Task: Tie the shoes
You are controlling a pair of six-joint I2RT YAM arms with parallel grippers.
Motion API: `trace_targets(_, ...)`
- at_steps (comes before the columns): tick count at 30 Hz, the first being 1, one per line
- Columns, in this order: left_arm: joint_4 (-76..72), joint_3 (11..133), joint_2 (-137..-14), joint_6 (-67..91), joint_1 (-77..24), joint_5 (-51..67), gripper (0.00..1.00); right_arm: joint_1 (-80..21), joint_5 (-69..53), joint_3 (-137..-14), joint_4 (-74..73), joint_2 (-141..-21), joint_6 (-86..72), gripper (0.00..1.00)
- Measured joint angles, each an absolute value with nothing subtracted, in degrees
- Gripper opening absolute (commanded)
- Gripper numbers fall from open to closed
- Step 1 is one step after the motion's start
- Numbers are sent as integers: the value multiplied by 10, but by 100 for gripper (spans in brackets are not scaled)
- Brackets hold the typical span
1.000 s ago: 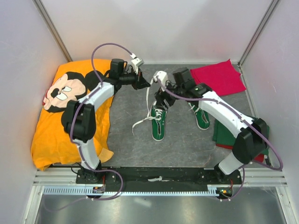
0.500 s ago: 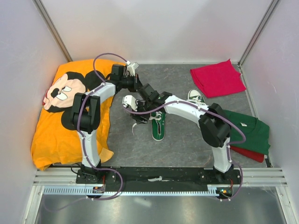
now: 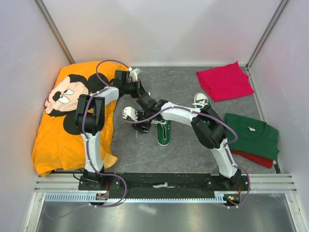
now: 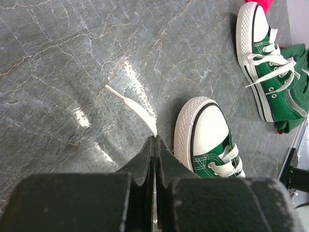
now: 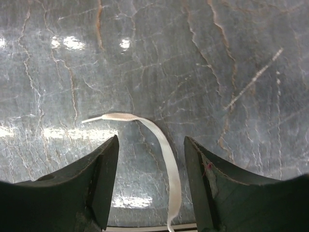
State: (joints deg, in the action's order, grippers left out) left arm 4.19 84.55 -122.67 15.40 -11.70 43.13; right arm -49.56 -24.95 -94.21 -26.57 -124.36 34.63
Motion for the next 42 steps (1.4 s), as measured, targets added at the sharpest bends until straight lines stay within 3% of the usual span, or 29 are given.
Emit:
trace_targets(5,42,846,-1227,154,-117,431,2,-509,-249,-941,-266,-1247,370,66)
trace_targets(9,42,845,-1228,155,-117,431,2,-518,-246,-939,-265,-1249,386,54)
trace_targets(14,42,842,-1228,156,-117,431,2,-523,-245,-934,-260,-1258,398,49)
trace_targets(17,42,840,-1228,158,-117,431,2,-523,-247,-929,-254,-1257,405,38)
trace_targets(21,42,837,-1228,158,-117,431,2,-526,-255,-921,-251,-1254,414,0)
trace_targets(32,59,790,-1190,133,-113,435,2,-524,-228,-883,-254,-1209,383,0)
trace_targets(42,164,707,-1027,-37,-109,455,2,-430,-266,-828,-314,-1011,280,0)
